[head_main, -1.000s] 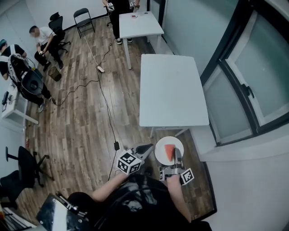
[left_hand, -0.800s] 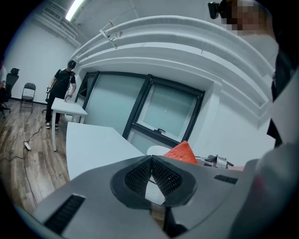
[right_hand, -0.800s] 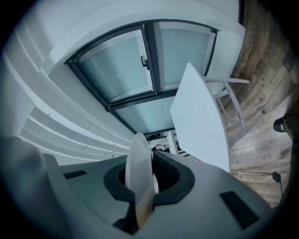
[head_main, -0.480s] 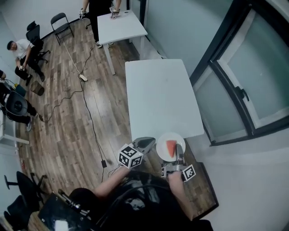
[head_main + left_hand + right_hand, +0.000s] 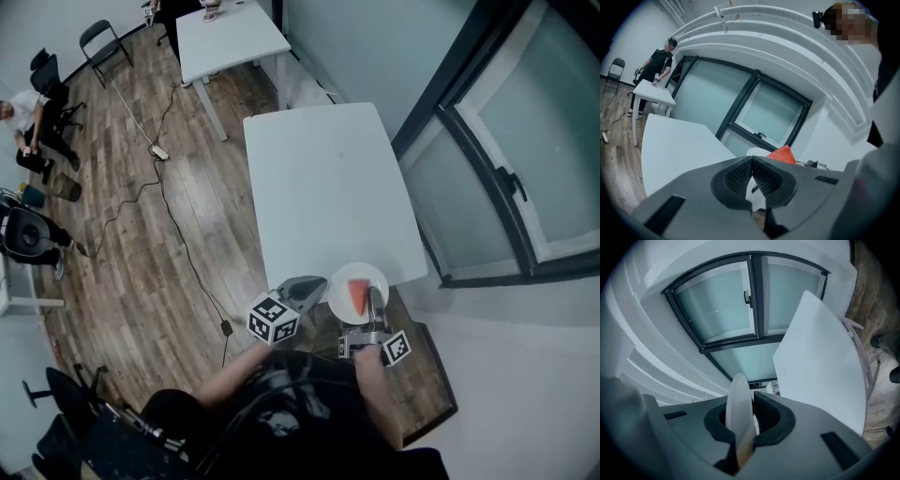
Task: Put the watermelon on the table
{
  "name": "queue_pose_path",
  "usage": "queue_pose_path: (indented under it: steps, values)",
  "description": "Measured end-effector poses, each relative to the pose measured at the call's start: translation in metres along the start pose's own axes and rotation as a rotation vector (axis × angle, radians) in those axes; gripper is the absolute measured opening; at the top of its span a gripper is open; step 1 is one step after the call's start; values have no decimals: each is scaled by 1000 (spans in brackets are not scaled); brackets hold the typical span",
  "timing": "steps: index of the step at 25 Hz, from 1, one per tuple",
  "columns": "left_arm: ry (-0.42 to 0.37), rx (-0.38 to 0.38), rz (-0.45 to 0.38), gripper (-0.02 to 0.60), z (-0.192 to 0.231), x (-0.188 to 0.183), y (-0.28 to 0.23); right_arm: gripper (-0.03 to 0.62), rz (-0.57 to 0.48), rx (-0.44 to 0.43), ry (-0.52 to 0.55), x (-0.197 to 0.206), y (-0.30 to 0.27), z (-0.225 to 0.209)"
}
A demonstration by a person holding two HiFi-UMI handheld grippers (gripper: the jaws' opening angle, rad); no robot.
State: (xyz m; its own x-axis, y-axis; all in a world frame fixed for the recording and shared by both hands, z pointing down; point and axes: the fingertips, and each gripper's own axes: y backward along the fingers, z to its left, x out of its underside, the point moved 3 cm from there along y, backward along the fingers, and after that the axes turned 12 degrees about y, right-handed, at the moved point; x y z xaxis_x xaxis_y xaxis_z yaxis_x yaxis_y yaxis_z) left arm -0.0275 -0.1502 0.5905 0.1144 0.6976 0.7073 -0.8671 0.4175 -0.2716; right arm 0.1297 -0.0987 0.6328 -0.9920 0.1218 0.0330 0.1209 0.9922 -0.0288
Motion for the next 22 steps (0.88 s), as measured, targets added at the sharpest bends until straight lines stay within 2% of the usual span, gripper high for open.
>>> queue_pose_path:
  steps: [7, 12, 16, 18, 22]
  values:
    - [-25, -87, 15, 5, 27, -20, -52, 26, 60, 15, -8, -31, -63, -14]
    - [-32, -160, 39, 5, 53, -33, -109, 26, 63, 12, -9, -78, -108, -33]
    - [-26, -198, 40, 3, 76, -45, -155, 26, 67, 58, 35, -120, -145, -62]
    - [-17, -209, 31, 5, 84, -52, -182, 26, 50, 46, 79, -147, -167, -82]
    - [-42, -210, 48, 5, 104, -59, -238, 26, 18, 75, 105, -184, -206, -117]
